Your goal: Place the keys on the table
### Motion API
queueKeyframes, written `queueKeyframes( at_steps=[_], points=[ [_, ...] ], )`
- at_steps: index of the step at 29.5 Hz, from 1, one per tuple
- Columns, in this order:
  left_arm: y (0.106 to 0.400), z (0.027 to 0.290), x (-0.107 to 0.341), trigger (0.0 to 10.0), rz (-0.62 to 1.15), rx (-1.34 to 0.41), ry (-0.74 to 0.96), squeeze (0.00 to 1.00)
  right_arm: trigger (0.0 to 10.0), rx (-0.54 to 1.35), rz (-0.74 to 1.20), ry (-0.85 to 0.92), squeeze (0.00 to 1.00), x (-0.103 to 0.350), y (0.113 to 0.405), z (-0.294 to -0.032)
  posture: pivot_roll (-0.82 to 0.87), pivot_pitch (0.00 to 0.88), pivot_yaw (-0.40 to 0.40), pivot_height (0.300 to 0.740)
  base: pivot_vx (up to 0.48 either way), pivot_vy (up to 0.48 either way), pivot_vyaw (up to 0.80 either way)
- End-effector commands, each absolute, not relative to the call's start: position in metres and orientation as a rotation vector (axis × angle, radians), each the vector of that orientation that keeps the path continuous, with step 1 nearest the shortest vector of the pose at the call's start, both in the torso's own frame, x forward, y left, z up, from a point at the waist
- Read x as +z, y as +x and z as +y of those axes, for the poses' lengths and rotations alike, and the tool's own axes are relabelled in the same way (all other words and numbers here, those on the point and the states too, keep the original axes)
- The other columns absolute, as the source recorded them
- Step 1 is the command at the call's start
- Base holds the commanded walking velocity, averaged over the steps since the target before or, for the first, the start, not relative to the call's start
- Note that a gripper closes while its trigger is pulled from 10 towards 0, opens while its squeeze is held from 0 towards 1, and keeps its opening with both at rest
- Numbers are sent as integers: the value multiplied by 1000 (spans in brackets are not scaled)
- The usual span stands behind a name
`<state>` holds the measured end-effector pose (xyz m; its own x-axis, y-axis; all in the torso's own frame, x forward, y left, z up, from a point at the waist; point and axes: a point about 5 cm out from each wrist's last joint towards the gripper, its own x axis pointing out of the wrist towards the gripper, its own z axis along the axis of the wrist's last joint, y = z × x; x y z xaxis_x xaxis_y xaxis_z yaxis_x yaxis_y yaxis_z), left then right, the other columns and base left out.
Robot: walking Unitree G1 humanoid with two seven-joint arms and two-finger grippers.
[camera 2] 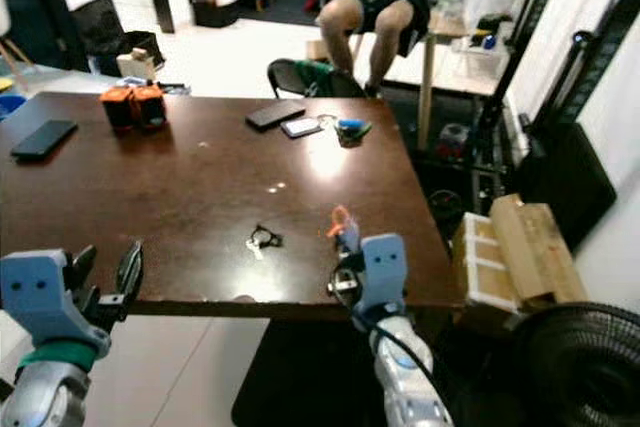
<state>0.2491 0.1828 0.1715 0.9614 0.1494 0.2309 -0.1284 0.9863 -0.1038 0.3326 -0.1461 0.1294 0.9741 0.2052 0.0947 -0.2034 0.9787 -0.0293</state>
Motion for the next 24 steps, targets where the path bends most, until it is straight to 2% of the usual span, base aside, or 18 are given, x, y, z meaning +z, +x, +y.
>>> queueKeyframes(
  at_steps=[1,13,24],
  points=[
    [248,185,172,10000,-233,154,-69,0,10000,241,-81,-3,0,126,333,-137,-108,34,92,740,0,0,0],
    [252,182,181,10000,-277,132,-86,0,10000,252,-84,-2,0,126,334,-135,-116,17,94,740,0,0,0],
    [253,184,183,10000,-284,132,-110,0,10000,241,-93,9,0,129,335,-135,-118,24,95,740,302,0,0]
  ],
)
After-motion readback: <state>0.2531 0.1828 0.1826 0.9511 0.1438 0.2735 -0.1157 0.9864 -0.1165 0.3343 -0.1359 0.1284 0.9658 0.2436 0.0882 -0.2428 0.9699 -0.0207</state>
